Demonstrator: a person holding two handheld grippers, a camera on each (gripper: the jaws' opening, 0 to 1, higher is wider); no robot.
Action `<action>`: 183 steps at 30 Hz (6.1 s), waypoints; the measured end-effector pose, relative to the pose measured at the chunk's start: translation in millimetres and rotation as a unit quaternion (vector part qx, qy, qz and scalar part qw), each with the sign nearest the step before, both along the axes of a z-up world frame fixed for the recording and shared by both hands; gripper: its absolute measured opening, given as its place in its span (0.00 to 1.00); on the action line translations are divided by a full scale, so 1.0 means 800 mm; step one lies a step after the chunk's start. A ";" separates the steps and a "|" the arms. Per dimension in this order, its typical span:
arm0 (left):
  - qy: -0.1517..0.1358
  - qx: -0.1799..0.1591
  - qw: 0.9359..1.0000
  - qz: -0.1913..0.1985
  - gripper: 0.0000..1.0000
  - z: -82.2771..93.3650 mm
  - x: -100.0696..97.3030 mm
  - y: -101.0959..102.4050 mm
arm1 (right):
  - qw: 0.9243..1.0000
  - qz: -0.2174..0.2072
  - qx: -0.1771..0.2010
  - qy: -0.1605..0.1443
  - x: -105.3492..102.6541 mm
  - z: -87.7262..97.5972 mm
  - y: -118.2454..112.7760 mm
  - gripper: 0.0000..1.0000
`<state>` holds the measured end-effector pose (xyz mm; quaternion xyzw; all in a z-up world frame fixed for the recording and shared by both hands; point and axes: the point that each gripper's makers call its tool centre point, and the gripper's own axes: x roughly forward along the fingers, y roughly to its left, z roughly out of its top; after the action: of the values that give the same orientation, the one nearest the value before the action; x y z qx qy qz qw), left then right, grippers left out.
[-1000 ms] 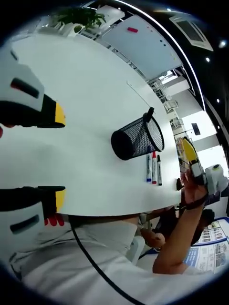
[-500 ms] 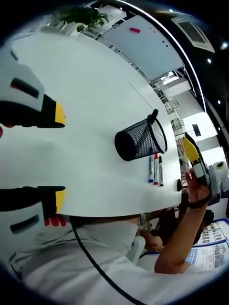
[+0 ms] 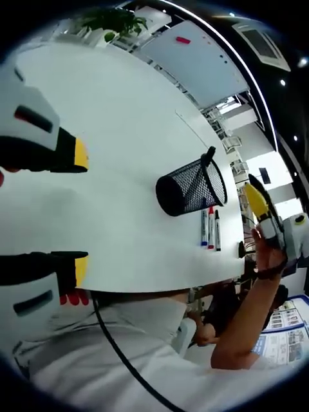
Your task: Pick up the whiteboard markers from the pen holder and place them facing the whiteboard neatly
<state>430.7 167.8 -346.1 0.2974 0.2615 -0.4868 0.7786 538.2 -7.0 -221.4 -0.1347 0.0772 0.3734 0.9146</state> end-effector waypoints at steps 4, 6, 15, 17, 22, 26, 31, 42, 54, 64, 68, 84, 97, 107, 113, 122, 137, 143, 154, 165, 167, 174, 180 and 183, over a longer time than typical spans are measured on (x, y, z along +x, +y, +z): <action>-0.004 0.004 1.000 -0.004 0.51 0.003 -0.002 0.001 | 1.000 0.006 -0.003 -0.003 -0.002 -0.001 0.004 0.38; -0.006 0.003 1.000 -0.002 0.51 0.005 -0.001 0.002 | 1.000 0.009 -0.006 -0.004 -0.003 -0.002 0.006 0.38; -0.002 0.007 1.000 -0.001 0.50 0.000 -0.005 0.002 | 0.999 0.026 -0.022 -0.002 -0.003 -0.005 0.019 0.37; -0.002 0.006 1.000 -0.004 0.50 0.001 -0.006 0.002 | 0.999 0.032 -0.018 -0.001 -0.004 -0.004 0.023 0.37; -0.007 -0.004 1.000 -0.001 0.50 0.007 -0.003 -0.001 | 0.999 0.041 -0.016 0.008 -0.007 -0.010 0.032 0.37; -0.003 -0.004 1.000 -0.003 0.50 0.004 -0.003 -0.001 | 0.999 0.051 -0.013 0.011 -0.011 -0.010 0.038 0.36; 0.000 -0.004 1.000 -0.001 0.50 0.002 -0.004 -0.001 | 0.998 0.053 -0.019 0.015 -0.002 -0.015 0.040 0.36; -0.002 -0.001 1.000 0.003 0.50 0.003 -0.002 0.003 | 0.998 0.052 -0.031 0.031 0.002 -0.026 0.042 0.36; -0.004 -0.006 1.000 -0.001 0.50 0.004 -0.006 0.003 | 0.997 0.052 -0.037 0.045 0.001 -0.036 0.044 0.32; -0.002 -0.005 1.000 0.002 0.50 0.001 -0.007 0.007 | 0.995 0.074 -0.041 0.045 -0.008 -0.041 0.060 0.30; -0.001 -0.002 1.000 0.003 0.50 -0.001 -0.007 0.009 | 0.995 0.073 -0.041 0.047 -0.007 -0.042 0.061 0.30; -0.001 -0.004 1.000 0.002 0.50 0.001 -0.005 0.008 | 0.995 0.075 -0.048 0.044 -0.009 -0.042 0.062 0.29; -0.009 -0.012 1.000 0.011 0.50 0.006 0.000 0.011 | 0.996 0.067 -0.047 0.045 -0.006 -0.039 0.059 0.28; -0.013 -0.015 1.000 0.013 0.50 0.008 0.000 0.012 | 0.994 0.072 -0.057 0.052 -0.006 -0.046 0.066 0.26; -0.014 -0.018 1.000 0.014 0.50 0.009 0.000 0.012 | 0.993 0.069 -0.073 0.063 -0.003 -0.056 0.072 0.24; -0.015 -0.025 1.000 0.012 0.50 0.012 0.001 0.013 | 0.992 0.053 -0.082 0.084 0.005 -0.070 0.075 0.21; -0.014 -0.024 1.000 0.009 0.50 0.015 -0.004 0.014 | 0.990 0.045 -0.095 0.098 0.009 -0.079 0.079 0.17; -0.014 -0.023 1.000 0.004 0.50 0.013 -0.008 0.016 | 0.989 0.036 -0.094 0.109 0.012 -0.085 0.081 0.14; -0.007 -0.020 1.000 0.003 0.50 0.007 -0.004 0.014 | 0.989 0.038 -0.097 0.107 0.016 -0.090 0.083 0.10; -0.009 -0.022 1.000 -0.002 0.50 0.009 -0.006 0.012 | 0.992 0.047 -0.079 0.082 0.013 -0.075 0.090 0.09; -0.009 -0.019 1.000 -0.003 0.50 0.008 -0.006 0.012 | 0.993 0.045 -0.076 0.077 0.013 -0.071 0.089 0.09; -0.011 -0.020 1.000 0.001 0.50 0.010 -0.006 0.012 | 0.994 0.049 -0.067 0.075 0.011 -0.067 0.085 0.09; -0.010 -0.021 1.000 0.000 0.50 0.009 -0.009 0.011 | 0.997 0.028 -0.042 0.061 0.015 -0.042 0.075 0.09; -0.010 -0.017 1.000 0.000 0.50 0.008 -0.008 0.013 | 0.998 0.020 -0.025 0.052 0.014 -0.028 0.072 0.09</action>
<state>424.3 178.2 -339.5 0.2893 0.2454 -0.4877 0.7863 549.8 50.4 -243.7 -0.1395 0.1316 0.3964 0.8978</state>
